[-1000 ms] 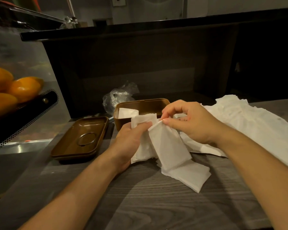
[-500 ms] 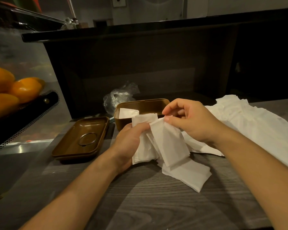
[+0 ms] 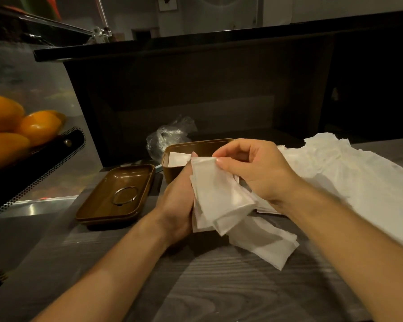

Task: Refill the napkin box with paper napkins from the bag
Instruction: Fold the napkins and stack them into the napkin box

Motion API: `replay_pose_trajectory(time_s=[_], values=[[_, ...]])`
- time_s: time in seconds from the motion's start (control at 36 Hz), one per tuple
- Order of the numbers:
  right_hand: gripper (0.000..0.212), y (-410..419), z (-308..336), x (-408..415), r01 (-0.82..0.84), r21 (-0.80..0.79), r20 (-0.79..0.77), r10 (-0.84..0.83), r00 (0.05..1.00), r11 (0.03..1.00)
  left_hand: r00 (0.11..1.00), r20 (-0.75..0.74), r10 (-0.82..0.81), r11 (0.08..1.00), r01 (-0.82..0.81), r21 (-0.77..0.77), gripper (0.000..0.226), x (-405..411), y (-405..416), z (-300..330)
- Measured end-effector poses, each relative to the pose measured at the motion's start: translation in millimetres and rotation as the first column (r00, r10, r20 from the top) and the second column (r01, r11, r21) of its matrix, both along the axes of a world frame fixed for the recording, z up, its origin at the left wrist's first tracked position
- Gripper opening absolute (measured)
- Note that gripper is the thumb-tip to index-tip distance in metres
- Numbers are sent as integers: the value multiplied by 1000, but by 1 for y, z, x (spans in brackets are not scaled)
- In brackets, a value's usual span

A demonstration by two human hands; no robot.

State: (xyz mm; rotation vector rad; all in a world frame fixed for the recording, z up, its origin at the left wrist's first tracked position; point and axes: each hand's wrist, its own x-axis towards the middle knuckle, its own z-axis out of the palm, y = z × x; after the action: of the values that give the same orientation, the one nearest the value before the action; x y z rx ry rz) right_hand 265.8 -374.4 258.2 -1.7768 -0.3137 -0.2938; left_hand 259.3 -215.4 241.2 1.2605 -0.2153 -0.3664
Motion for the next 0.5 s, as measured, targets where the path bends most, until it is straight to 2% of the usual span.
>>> replay_pose_trajectory(time_s=[0.11, 0.17, 0.19, 0.25, 0.31, 0.39, 0.44, 0.5], values=[[9, 1, -7, 3, 92, -32, 43, -91, 995, 995, 996, -77, -41, 998, 37, -47, 72, 0, 0, 3], [10, 2, -9, 3, 104, -52, 48, -101, 994, 993, 995, -59, -78, 996, 76, -46, 77, -3, 0, 6], [10, 2, -10, 3, 113, -64, 42, -110, 993, 992, 995, -35, -94, 995, 93, -41, 74, -4, 0, 7], [11, 0, -10, 4, 101, -81, 24, -99, 995, 992, 992, 1, -126, 992, 126, -22, 52, -7, -1, 7], [24, -5, -8, 3, 11, -120, 19, -9, 1000, 993, 989, 5, -147, 989, 147, 23, 34, -9, 2, 7], [53, -14, -3, 1, -193, -229, -47, 187, 981, 954, 985, 58, -163, 965, 146, 219, 44, -6, 6, 5], [45, -16, -4, 0, -266, -296, -54, 262, 964, 917, 977, 133, -168, 916, 105, 388, 44, -4, 7, 6], [27, -15, -5, -1, -220, -342, 2, 235, 972, 914, 963, 196, -186, 856, 61, 514, 41, -2, 9, 8]])
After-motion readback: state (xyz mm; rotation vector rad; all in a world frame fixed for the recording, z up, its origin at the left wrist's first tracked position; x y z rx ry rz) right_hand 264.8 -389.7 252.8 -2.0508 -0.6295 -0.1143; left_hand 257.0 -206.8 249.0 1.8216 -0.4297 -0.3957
